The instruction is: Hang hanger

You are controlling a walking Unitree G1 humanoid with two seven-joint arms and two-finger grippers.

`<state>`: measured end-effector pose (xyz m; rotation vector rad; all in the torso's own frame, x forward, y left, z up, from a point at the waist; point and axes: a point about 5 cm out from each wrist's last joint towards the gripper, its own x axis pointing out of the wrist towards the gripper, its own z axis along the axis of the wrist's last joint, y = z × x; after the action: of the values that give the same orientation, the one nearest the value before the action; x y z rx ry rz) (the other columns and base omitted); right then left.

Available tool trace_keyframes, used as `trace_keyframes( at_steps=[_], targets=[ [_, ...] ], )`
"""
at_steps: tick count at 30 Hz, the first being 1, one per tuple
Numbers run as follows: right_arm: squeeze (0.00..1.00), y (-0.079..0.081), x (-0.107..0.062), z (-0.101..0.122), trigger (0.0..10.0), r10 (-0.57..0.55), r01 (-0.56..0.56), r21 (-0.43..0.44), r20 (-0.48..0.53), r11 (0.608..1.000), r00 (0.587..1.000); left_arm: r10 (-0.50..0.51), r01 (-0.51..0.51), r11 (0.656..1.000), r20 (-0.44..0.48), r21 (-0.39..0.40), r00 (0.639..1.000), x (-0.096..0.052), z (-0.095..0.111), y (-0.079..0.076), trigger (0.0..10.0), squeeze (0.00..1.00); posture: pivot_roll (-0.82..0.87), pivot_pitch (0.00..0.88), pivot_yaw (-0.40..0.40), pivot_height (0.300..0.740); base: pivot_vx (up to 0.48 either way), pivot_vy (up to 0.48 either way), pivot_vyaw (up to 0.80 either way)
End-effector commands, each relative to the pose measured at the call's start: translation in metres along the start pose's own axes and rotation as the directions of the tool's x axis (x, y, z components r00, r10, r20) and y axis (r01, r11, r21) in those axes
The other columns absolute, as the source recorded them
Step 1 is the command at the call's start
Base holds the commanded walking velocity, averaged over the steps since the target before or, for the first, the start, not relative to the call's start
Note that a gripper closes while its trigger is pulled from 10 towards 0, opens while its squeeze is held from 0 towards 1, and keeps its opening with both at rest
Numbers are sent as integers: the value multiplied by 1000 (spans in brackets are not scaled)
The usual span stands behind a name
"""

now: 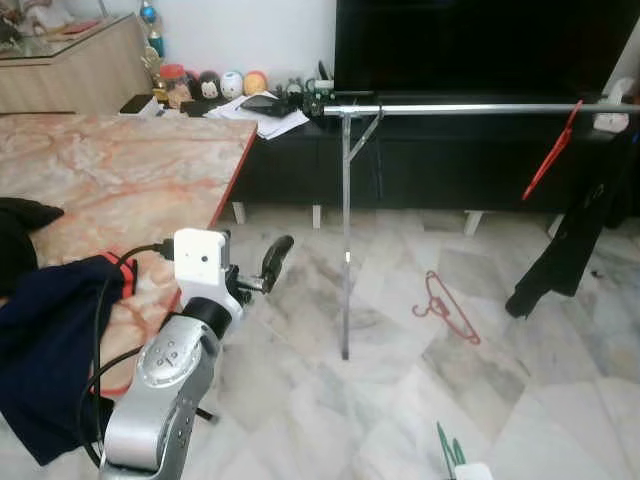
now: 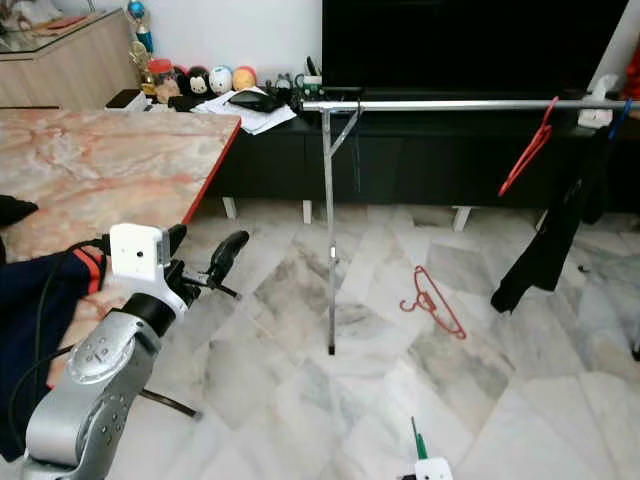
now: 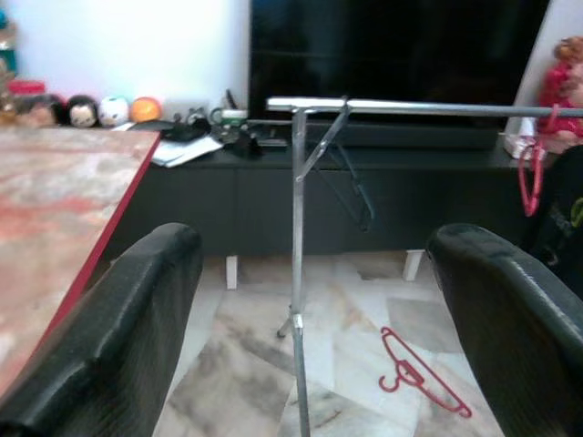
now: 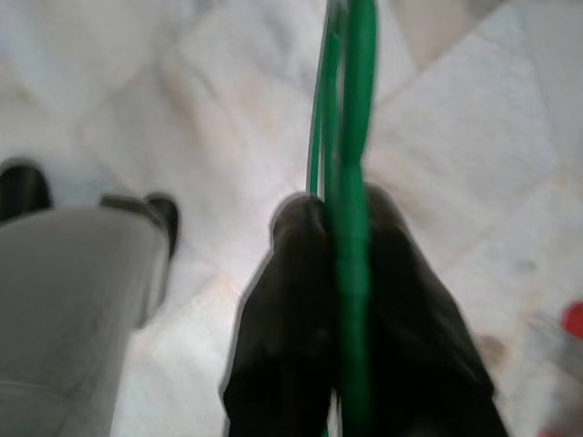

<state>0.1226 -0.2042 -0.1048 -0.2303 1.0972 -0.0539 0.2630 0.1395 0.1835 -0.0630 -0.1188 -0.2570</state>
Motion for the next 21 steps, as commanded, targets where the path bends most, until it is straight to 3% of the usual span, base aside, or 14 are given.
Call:
trace_keyframes(
  at_steps=[1, 6, 21],
  targets=[
    [0, 6, 0, 3, 10000, 13, -13, 17, 14, 1000, 1000, 23, -23, 1000, 2, 9, 1000, 1, 1, 5, 10000, 0, -1, 0, 2, 740, 0, 0, 0],
    [0, 6, 0, 3, 10000, 12, -13, 9, 14, 1000, 1000, 24, -24, 1000, -9, -3, 1000, 1, -1, 4, 10000, 0, -3, 0, 2, 740, 0, 0, -319],
    [0, 6, 0, 4, 10000, 21, -21, 6, 21, 1000, 1000, -4, 4, 1000, -28, -14, 1000, 2, -5, 0, 10000, 0, -6, 0, 0, 740, 0, 0, -756]
  ],
)
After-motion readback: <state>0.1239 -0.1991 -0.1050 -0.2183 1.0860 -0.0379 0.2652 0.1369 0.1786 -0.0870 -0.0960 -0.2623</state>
